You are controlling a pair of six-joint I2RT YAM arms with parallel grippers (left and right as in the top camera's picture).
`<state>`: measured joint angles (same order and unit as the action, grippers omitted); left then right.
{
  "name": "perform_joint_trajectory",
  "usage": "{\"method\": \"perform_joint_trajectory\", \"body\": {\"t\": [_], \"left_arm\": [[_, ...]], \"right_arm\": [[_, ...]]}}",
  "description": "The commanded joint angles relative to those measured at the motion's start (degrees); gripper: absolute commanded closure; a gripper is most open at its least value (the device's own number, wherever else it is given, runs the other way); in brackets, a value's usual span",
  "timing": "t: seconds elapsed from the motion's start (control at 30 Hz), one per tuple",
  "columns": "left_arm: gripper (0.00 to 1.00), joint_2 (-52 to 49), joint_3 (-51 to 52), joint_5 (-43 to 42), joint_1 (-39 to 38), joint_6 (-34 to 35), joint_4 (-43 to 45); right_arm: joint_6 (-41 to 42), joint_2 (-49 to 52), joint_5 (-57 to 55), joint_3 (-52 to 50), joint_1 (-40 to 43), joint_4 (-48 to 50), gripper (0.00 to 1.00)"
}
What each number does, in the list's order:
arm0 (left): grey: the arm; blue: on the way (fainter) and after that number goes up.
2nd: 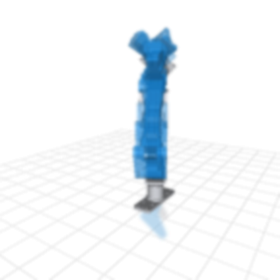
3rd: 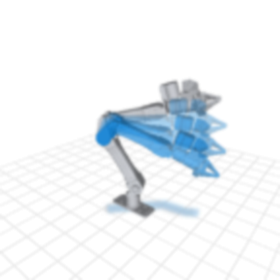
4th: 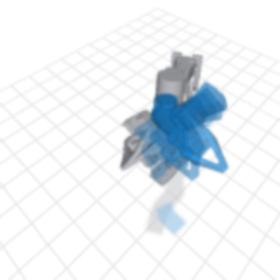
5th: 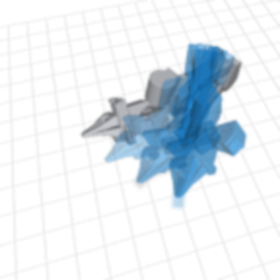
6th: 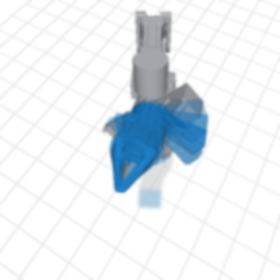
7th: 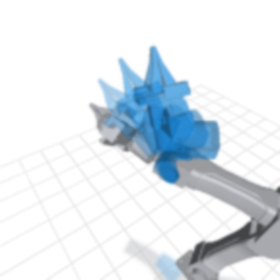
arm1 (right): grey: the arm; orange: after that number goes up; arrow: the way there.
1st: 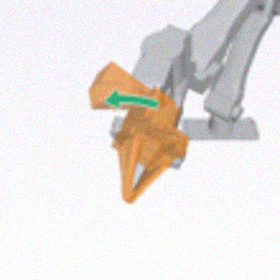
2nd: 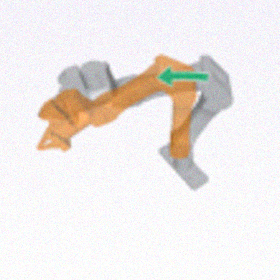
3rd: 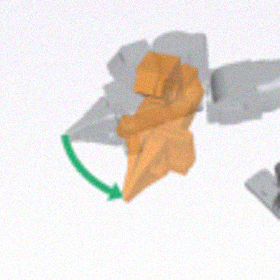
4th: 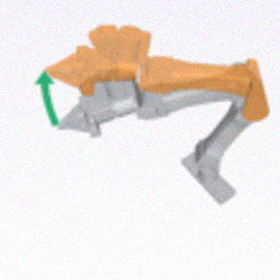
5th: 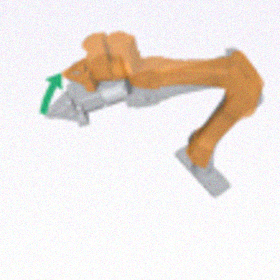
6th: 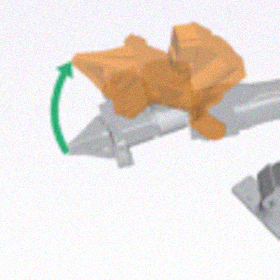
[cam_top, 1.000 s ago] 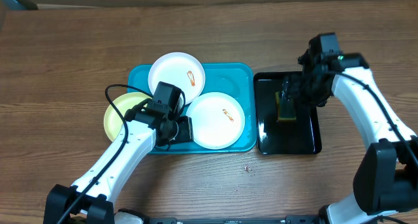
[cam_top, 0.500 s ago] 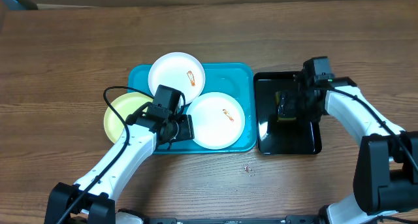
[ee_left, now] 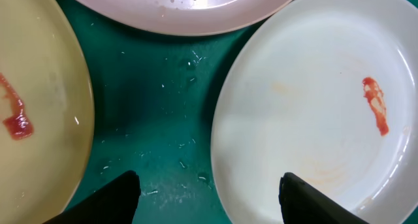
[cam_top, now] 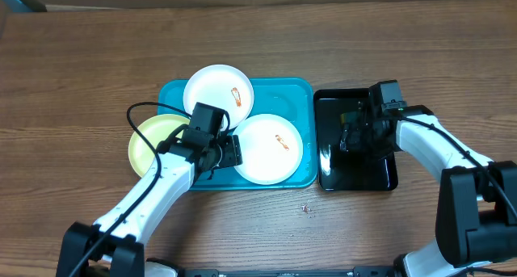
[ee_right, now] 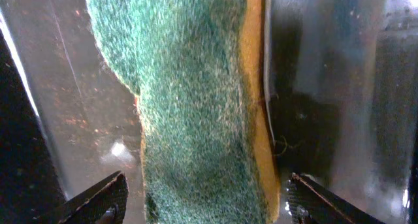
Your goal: Clean dirty plates on tray and stack at the side
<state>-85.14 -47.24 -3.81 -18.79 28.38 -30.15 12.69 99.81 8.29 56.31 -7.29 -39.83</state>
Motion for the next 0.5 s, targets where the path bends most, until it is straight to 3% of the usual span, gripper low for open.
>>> {"method": "perform_joint_trajectory", "body": {"t": [0.0,0.27,0.47], "left_arm": [[0.3,-3.0,0.3,0.8,-0.4,0.4,0.4],[0.45,-7.5,0.3,-3.7,-0.4,0.4,3.1],[0.67,-7.7,0.3,-3.7,-0.4,0.3,4.1]], "right_arm": [[0.7,0.3,-3.4,2.1,-0.4,-1.6,0.2],[0.7,0.3,-4.6,3.1,-0.6,-2.6,0.2],[0.6,0.8,-4.7,2.1,-2.1,0.5,0.2]]}}
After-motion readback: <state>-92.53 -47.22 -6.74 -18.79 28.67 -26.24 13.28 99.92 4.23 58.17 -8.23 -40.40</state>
